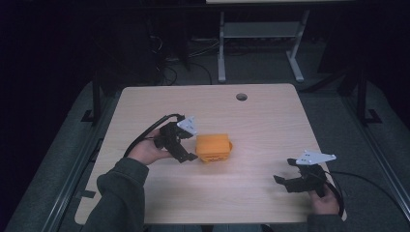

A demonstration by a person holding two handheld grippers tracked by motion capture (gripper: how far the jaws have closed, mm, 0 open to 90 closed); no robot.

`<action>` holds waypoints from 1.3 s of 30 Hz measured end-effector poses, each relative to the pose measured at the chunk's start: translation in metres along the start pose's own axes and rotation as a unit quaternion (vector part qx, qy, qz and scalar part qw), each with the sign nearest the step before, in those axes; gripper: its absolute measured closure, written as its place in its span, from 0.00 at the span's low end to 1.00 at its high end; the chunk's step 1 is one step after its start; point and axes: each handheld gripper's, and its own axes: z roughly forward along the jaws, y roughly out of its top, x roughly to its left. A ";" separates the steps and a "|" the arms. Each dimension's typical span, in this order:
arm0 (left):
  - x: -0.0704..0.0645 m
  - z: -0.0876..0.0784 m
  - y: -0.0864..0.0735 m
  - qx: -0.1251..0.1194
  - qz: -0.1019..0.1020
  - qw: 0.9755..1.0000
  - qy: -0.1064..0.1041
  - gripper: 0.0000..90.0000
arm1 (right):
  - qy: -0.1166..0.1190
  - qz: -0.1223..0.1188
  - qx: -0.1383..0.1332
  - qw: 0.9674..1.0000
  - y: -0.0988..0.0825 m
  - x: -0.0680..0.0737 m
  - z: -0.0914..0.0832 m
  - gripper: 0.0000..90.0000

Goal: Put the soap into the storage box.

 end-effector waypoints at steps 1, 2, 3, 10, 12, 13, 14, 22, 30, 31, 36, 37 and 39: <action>0.000 0.000 0.000 0.000 0.000 1.000 0.000 0.21 | 0.000 0.000 0.000 1.000 0.000 0.000 0.000 0.16; 0.000 0.000 -0.001 -0.001 -0.002 1.000 0.000 0.21 | 0.000 0.000 0.001 1.000 0.000 0.000 0.000 0.15; 0.000 0.000 -0.003 0.001 0.000 1.000 0.001 0.21 | 0.000 0.001 0.001 1.000 0.000 0.000 0.000 0.16; -0.005 -0.001 -0.015 -0.006 -0.010 1.000 0.006 0.21 | -0.002 0.004 0.002 1.000 0.000 0.001 0.001 0.16; -0.007 -0.002 -0.018 -0.008 -0.011 1.000 0.006 0.21 | -0.004 0.004 0.005 1.000 0.000 0.001 0.000 0.16; -0.007 -0.002 -0.020 -0.007 -0.010 1.000 0.006 0.21 | -0.004 0.004 0.005 1.000 0.000 0.001 0.000 0.15; -0.008 -0.002 -0.021 -0.008 -0.012 1.000 0.006 0.21 | -0.004 0.003 0.005 1.000 0.000 0.001 0.001 0.16; -0.013 -0.006 -0.033 -0.018 -0.022 1.000 0.013 0.21 | -0.005 0.003 0.007 1.000 -0.001 0.000 0.001 0.15; -0.019 -0.002 -0.045 -0.018 -0.024 1.000 0.009 0.22 | -0.006 0.004 0.007 1.000 -0.001 0.000 0.000 0.15; -0.019 -0.002 -0.045 -0.018 -0.024 1.000 0.009 0.22 | -0.006 0.004 0.007 1.000 -0.001 0.000 0.000 0.15; -0.023 -0.001 -0.052 -0.023 -0.031 0.999 0.009 0.22 | -0.008 0.006 0.007 1.000 -0.002 0.000 0.000 0.15; -0.024 -0.001 -0.054 -0.023 -0.031 0.999 0.012 0.22 | -0.009 0.006 0.007 1.000 -0.002 0.000 0.000 0.15; -0.025 0.000 -0.055 -0.028 -0.035 0.999 0.014 0.21 | -0.009 0.007 0.007 1.000 -0.002 0.000 0.000 0.15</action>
